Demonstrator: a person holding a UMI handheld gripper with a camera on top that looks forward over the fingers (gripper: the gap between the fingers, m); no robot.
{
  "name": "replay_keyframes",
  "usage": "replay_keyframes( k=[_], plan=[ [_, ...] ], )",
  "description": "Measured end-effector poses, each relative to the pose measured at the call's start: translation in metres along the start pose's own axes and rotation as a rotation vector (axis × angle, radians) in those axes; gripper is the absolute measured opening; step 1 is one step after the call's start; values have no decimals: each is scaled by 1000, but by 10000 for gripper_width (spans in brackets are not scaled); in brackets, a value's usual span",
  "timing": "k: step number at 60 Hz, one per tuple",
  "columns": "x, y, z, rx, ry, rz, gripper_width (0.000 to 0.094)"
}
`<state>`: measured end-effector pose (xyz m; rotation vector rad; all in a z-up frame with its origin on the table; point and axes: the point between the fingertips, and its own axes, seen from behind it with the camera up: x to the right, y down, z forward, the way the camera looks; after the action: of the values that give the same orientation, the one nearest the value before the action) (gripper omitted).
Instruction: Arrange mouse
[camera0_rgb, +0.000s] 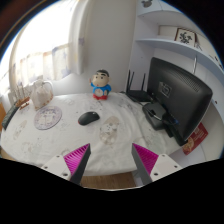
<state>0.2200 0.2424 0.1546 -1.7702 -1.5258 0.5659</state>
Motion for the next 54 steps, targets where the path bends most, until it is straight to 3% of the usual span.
replay_keyframes(
  k=[8, 14, 31, 54],
  plan=[
    [-73, 4, 25, 29, -142, -47, 859],
    [-101, 15, 48, 38, -175, -79, 856],
    [-139, 8, 136, 109, -180, -72, 856],
    [-158, -33, 260, 107, -127, -36, 854]
  ],
)
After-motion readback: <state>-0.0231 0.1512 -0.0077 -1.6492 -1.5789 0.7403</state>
